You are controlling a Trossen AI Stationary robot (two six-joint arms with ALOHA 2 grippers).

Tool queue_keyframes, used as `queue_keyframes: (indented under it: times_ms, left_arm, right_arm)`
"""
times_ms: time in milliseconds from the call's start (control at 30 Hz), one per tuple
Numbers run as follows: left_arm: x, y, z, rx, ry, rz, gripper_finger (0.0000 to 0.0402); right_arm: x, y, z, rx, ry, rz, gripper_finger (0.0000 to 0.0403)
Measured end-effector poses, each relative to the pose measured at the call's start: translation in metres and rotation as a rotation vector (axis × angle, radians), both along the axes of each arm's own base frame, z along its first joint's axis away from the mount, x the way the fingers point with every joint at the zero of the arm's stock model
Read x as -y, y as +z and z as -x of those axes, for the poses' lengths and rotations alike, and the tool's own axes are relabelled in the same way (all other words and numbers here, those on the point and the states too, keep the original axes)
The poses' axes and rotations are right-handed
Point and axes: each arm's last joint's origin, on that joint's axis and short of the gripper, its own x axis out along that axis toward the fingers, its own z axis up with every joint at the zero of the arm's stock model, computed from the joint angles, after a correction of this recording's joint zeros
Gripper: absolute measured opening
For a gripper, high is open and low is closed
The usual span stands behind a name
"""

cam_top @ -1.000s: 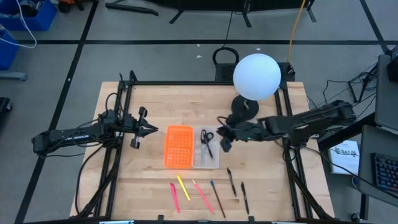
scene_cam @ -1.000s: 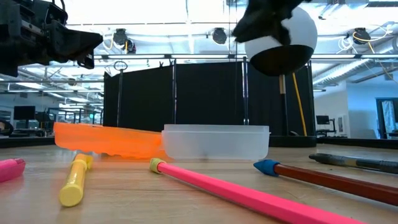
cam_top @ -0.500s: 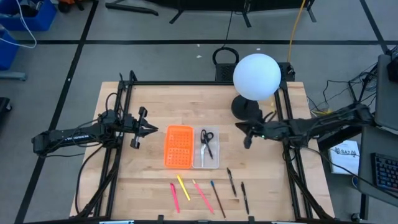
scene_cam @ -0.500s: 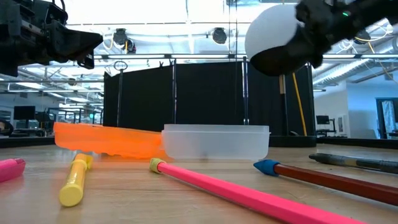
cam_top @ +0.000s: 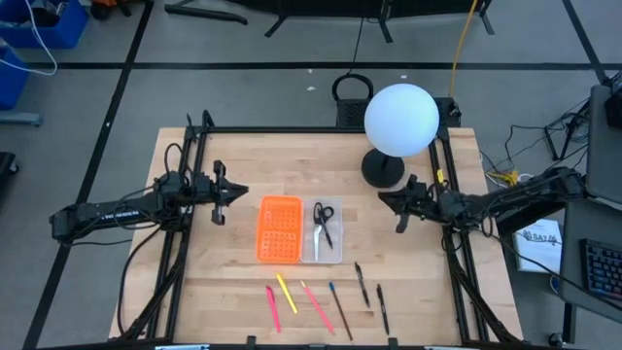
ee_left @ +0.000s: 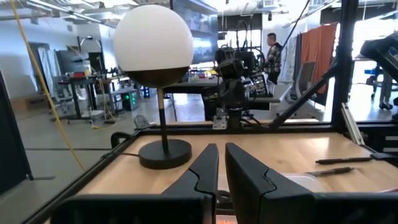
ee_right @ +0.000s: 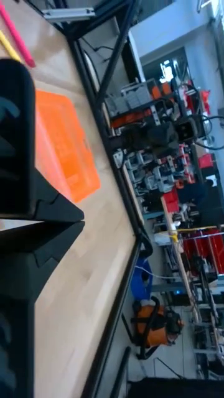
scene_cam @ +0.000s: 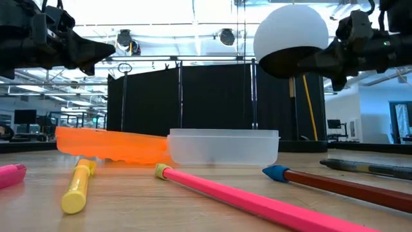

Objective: Pick & place school supplies into a supply box
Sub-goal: Put the pink pen into the orange supply box

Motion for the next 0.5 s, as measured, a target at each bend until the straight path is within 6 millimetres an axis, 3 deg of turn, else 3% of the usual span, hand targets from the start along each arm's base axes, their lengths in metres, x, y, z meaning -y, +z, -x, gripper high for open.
queue_keyframes:
  times_ms: [500]
  left_arm:
    - [0.0012, -0.0022, -0.0003, -0.023, -0.045, 0.011, 0.0035]
  right_arm:
    - [-0.0014, 0.0054, 0.0006, 0.037, 0.051, 0.119, 0.0001]
